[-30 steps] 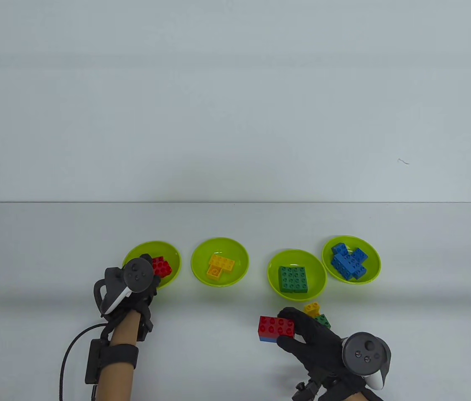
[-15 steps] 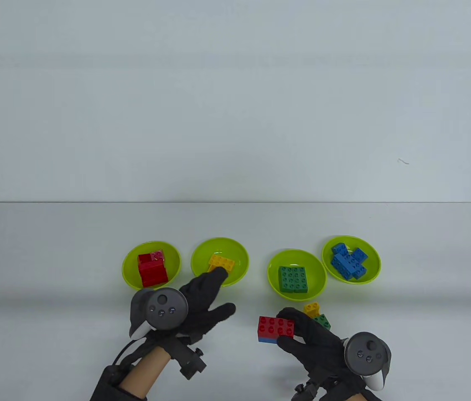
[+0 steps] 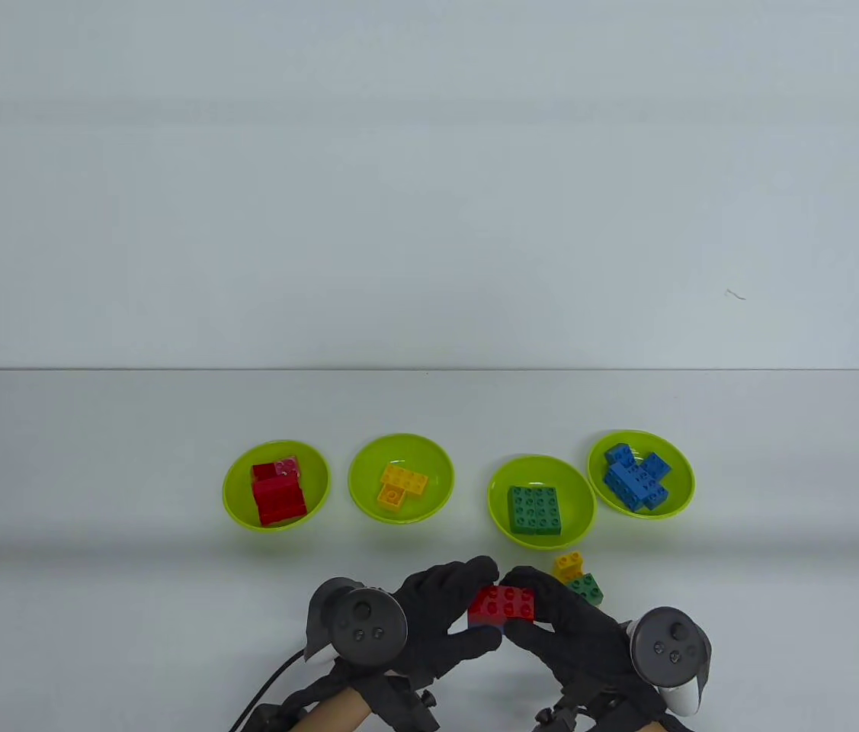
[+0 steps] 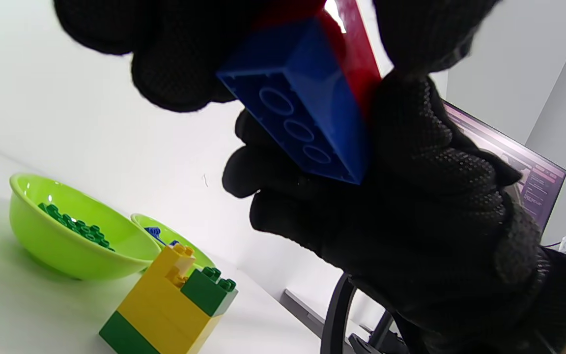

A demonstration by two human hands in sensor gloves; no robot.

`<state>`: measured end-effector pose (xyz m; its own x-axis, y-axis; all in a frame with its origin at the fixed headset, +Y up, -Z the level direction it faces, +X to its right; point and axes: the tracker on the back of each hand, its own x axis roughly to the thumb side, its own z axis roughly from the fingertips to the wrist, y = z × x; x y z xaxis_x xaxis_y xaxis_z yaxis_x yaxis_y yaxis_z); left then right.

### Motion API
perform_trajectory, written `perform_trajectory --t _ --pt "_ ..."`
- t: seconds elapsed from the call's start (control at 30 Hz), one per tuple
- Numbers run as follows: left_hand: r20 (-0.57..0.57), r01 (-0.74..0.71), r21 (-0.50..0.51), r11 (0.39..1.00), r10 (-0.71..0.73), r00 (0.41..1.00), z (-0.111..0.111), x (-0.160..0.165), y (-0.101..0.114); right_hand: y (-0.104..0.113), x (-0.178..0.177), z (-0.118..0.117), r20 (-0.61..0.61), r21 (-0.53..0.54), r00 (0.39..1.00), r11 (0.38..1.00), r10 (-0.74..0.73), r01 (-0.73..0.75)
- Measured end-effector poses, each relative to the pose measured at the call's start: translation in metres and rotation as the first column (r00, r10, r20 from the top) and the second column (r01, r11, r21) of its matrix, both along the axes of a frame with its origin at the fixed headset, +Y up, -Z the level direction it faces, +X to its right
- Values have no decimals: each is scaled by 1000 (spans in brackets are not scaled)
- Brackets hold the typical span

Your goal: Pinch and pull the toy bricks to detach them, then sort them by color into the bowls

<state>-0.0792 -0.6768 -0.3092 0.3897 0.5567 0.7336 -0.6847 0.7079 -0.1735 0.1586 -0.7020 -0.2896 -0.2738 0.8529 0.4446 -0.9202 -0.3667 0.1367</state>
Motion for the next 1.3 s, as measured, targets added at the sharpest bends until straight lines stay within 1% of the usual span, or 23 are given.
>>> perform_trajectory --t 0.1,0.23,0.3,0.43,0.53,0.63,0.7,0.8,0.93,1.03,1.1,1.13,1.2,1.3 --pt "-26 -18 25 1000 19 999 2 -3 0 -1 -3 1 -15 -2 1000 1000 3 -3" --pt "-30 -18 35 999 19 999 3 -5 0 -1 -6 2 -19 -3 1000 1000 4 -4" --pt "-39 -9 67 998 11 999 4 -5 2 -2 -6 2 -26 2 1000 1000 5 -5" --pt "-59 -17 90 996 22 998 4 -9 6 -3 -6 1 -58 13 998 1000 29 -28" --pt "-59 -35 89 995 41 997 4 -11 9 -5 -7 1 -84 -6 996 1000 27 -28" --pt "-49 -49 83 995 54 997 6 -9 10 -4 -11 2 -93 -2 995 999 38 -38" --pt "-49 -55 75 996 59 997 7 -9 10 -2 -11 4 -47 19 998 999 41 -40" --pt "-42 -84 24 996 85 995 6 -9 8 0 -11 6 -42 38 997 998 59 -58" --pt "-47 -84 14 996 85 995 5 -8 8 2 -11 6 -27 53 996 995 88 -86" --pt "-62 -64 103 993 71 996 9 -6 10 2 -11 6 -18 45 996 996 83 -82" --pt "-87 13 209 978 5 996 13 -4 15 1 -11 6 -16 28 998 998 64 -64" --pt "-96 39 235 971 -17 995 15 -4 16 0 -11 6 -14 21 999 998 53 -53" --pt "-96 49 231 972 -27 995 16 -3 18 0 -12 7 -14 22 999 999 45 -44" --pt "-66 -1 125 992 9 998 12 -5 17 2 -12 8 5 78 997 994 81 -81"
